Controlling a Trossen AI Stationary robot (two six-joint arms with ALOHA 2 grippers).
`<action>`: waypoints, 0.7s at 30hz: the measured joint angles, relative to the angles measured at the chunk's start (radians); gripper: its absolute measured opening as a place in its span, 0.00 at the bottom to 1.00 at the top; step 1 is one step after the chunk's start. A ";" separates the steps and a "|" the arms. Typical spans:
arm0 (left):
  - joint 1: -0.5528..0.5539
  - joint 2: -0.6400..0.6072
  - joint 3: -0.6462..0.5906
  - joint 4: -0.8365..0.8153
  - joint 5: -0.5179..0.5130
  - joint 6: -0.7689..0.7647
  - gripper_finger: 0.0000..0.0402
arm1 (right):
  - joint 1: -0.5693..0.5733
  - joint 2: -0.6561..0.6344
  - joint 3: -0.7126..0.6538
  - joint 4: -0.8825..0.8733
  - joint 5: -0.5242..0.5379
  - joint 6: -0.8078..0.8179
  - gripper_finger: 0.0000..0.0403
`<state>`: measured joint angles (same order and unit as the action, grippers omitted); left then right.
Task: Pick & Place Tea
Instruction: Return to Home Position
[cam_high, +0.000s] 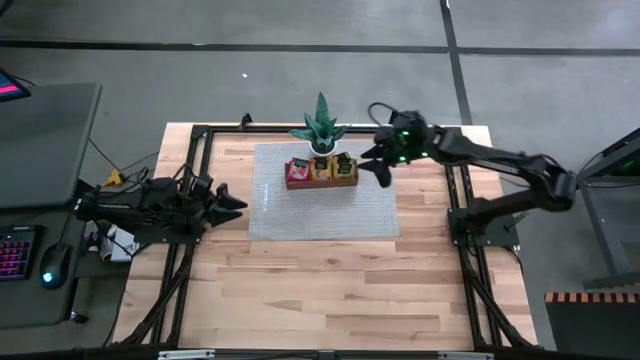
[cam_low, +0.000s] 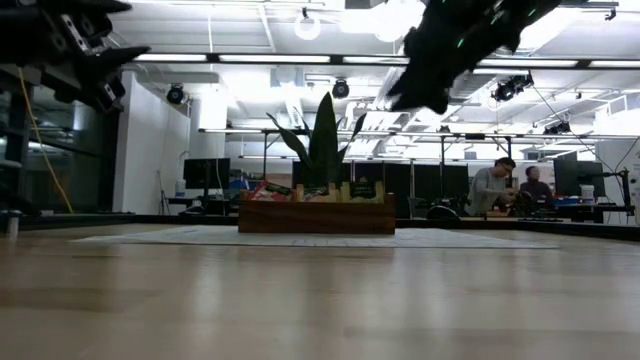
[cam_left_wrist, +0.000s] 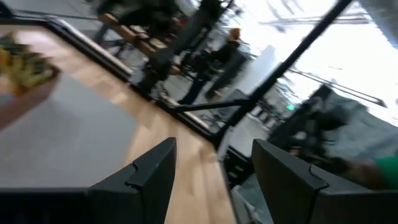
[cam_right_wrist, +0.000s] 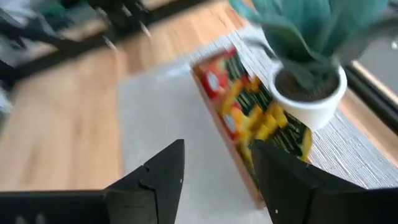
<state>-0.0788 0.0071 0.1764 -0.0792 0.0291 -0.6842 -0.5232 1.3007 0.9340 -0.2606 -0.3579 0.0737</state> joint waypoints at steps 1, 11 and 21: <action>0.000 0.000 0.000 -0.008 -0.018 -0.001 0.52 | 0.008 -0.038 0.000 -0.011 -0.001 0.018 0.45; 0.000 0.000 0.000 -0.027 -0.157 -0.039 0.52 | 0.110 -0.374 0.001 -0.095 0.084 0.146 0.15; 0.000 0.000 0.000 -0.038 -0.260 0.161 0.52 | 0.278 -0.620 -0.108 -0.054 0.391 0.217 0.01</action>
<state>-0.0784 0.0067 0.1768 -0.1175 -0.2311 -0.5230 -0.2455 0.6811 0.8261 -0.3149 0.0330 0.2905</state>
